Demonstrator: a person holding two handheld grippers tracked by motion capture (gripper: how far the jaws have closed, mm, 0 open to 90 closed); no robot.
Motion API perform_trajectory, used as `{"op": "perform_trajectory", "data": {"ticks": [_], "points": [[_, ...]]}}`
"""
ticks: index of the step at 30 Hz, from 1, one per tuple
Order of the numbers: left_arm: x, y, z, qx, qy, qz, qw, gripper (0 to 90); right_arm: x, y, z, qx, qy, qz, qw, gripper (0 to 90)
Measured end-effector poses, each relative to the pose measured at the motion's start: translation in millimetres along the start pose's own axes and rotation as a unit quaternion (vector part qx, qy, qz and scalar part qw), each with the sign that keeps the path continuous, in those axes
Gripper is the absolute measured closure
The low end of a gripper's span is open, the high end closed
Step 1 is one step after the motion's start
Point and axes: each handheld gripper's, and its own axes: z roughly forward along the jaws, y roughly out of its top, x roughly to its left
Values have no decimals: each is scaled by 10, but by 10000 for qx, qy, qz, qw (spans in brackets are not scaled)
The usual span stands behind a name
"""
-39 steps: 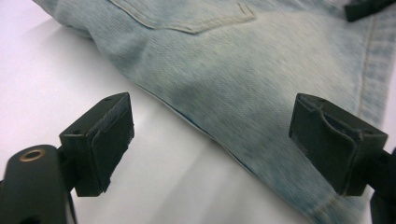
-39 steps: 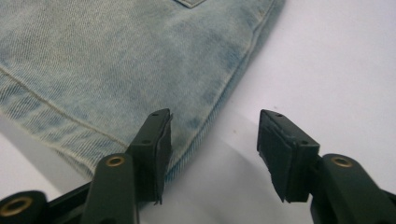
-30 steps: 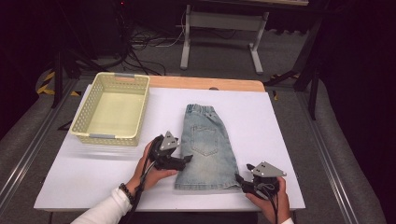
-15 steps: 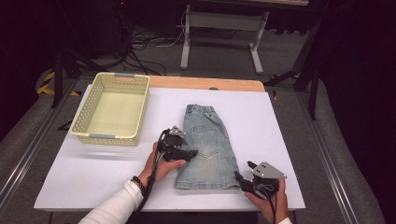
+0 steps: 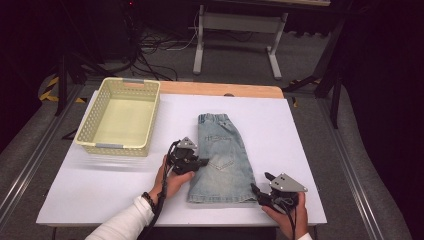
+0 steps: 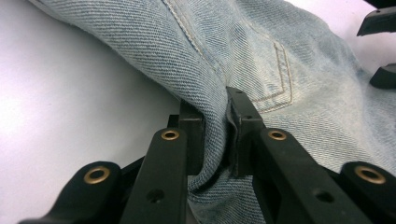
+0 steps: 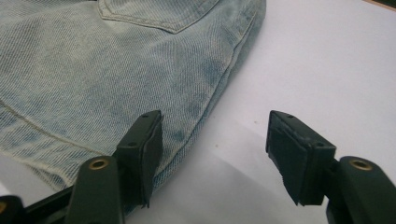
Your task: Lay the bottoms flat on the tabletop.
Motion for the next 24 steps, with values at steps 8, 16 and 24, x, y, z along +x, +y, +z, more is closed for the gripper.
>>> {"op": "perform_trajectory", "data": {"ticks": [8, 16, 24], "points": [[17, -11, -188, 35, 157, 206, 9997, 802, 16, 7, -7, -65, 31, -7, 10000, 373], [100, -73, -385, 106, 335, 212, 9992, 801, 38, 15, 2, -51, 36, -28, 10000, 372], [139, -131, -483, 161, 432, 301, 9985, 793, 31, 22, 16, -42, 28, -10, 10000, 372]]}}
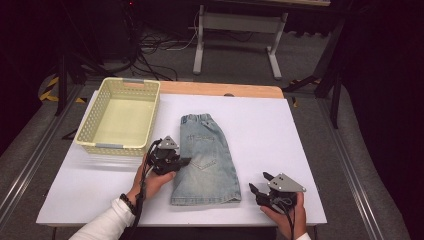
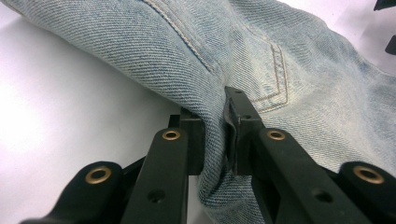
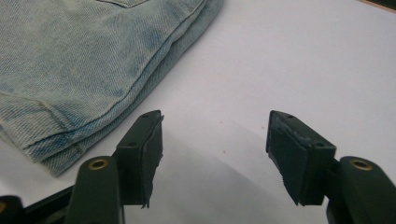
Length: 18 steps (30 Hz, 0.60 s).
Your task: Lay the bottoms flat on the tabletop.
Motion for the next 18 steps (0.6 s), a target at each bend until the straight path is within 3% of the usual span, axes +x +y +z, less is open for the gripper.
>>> {"op": "perform_trajectory", "data": {"ticks": [2, 6, 9, 13, 18], "points": [[-8, -11, 10, -42, 16, 22, 10000, 785, -3, 5, 5, -11, 7, 17, 10000, 372], [-52, -28, -3, -71, 271, 239, 9993, 696, -13, 15, 2, -43, 6, 0, 10000, 372], [-122, -33, -52, -126, 565, 510, 9970, 649, -12, 20, 3, -63, 10, -21, 10000, 372], [-183, -52, -146, -244, 783, 778, 9936, 608, -7, 40, 14, -113, 35, -64, 9999, 372], [-233, -119, -328, -473, 710, 1074, 9906, 568, -1, 72, 18, -238, 83, -70, 9997, 372]]}}
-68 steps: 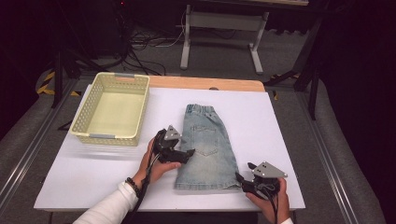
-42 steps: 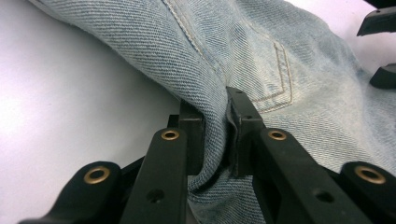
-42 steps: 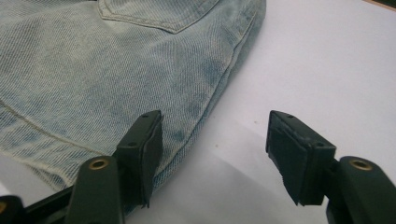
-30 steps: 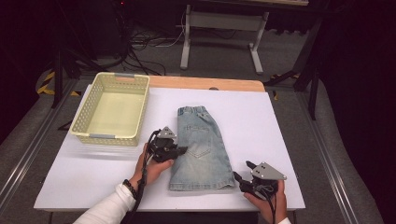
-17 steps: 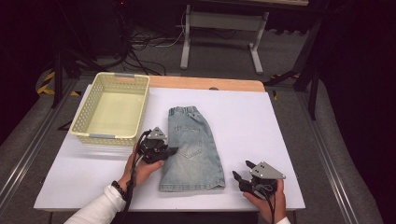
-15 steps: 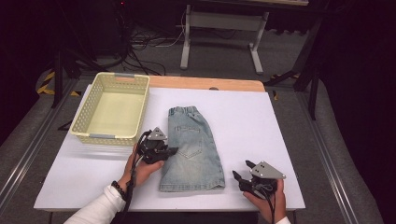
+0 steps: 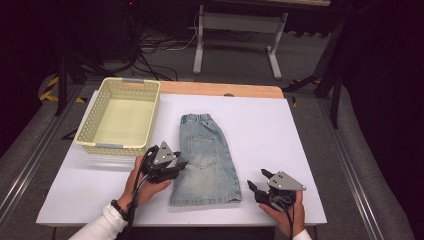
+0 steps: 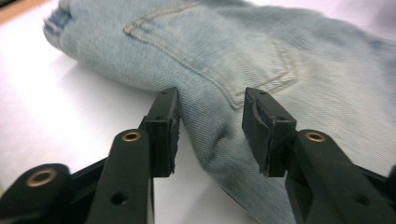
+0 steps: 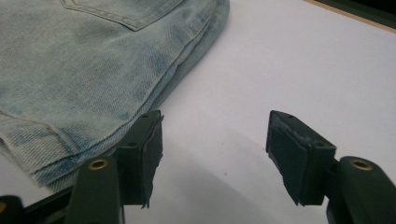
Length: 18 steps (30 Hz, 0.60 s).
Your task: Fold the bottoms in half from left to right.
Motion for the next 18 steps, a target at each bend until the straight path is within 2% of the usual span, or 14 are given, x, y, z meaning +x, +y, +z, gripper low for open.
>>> {"op": "perform_trajectory", "data": {"ticks": [4, 8, 13, 15, 18], "points": [[-36, -64, -155, -202, -22, 219, 9996, 504, -18, 18, 15, -39, 16, 25, 10000, 372], [-68, -163, -243, -215, 61, 257, 9994, 396, -30, 47, 50, -71, 28, 22, 10000, 372], [-93, -288, -323, -175, 150, 119, 9997, 263, -3, 70, 77, -74, 100, -25, 9999, 372], [-124, -326, -346, -230, 45, 27, 9997, 222, -8, 116, 105, -145, 151, -4, 9998, 372], [-229, -334, -358, -193, -10, 61, 9998, 192, -23, 216, 185, -176, 252, 37, 9995, 372]]}}
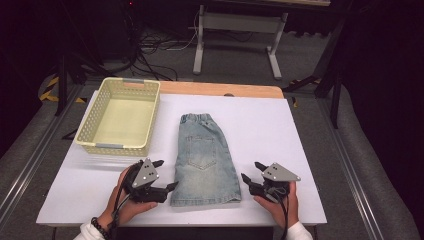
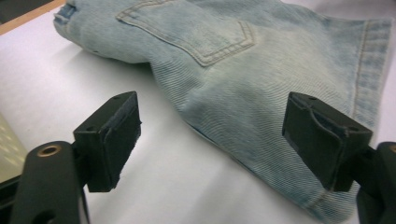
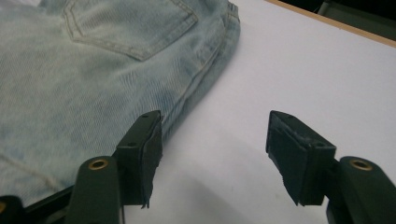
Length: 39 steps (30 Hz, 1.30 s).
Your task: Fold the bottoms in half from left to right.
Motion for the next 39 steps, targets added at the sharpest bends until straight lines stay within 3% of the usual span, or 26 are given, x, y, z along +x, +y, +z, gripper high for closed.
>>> {"op": "perform_trajectory", "data": {"ticks": [2, 6, 10, 15, 18, 21, 23, 29, 34, 39], "points": [[-72, 5, -10, -4, -94, -2, 10000, 169, -8, 80, 92, 14, 119, 100, 9999, 372], [-212, 1, 2, 7, -289, 40, 9996, 149, -3, 229, 311, 157, 248, 31, 9996, 363], [-270, -34, 115, 257, -352, 107, 9990, 146, -11, 371, 568, 290, 396, 152, 9987, 340], [-277, -86, 227, 505, -362, 89, 9980, 152, -6, 447, 828, 734, 418, 278, 9960, 302], [-262, -103, 255, 546, -406, 29, 9977, 155, 3, 425, 918, 1095, 552, 369, 9918, 290], [-251, -97, 251, 537, -393, 63, 9978, 152, -13, 391, 944, 1221, 837, 561, 9874, 314], [-250, -92, 244, 506, -375, 53, 9980, 152, -14, 391, 935, 1233, 933, 552, 9864, 376], [-242, -87, 231, 491, -343, 40, 9982, 152, -23, 358, 877, 1154, 1128, 715, 9843, 685], [-238, -90, 221, 474, -328, 12, 9983, 152, 25, 344, 829, 1096, 1085, 584, 9863, 769], [-212, -82, 179, 407, -266, 2, 9988, 152, 66, 317, 732, 1045, 962, 477, 9887, 789]]}}
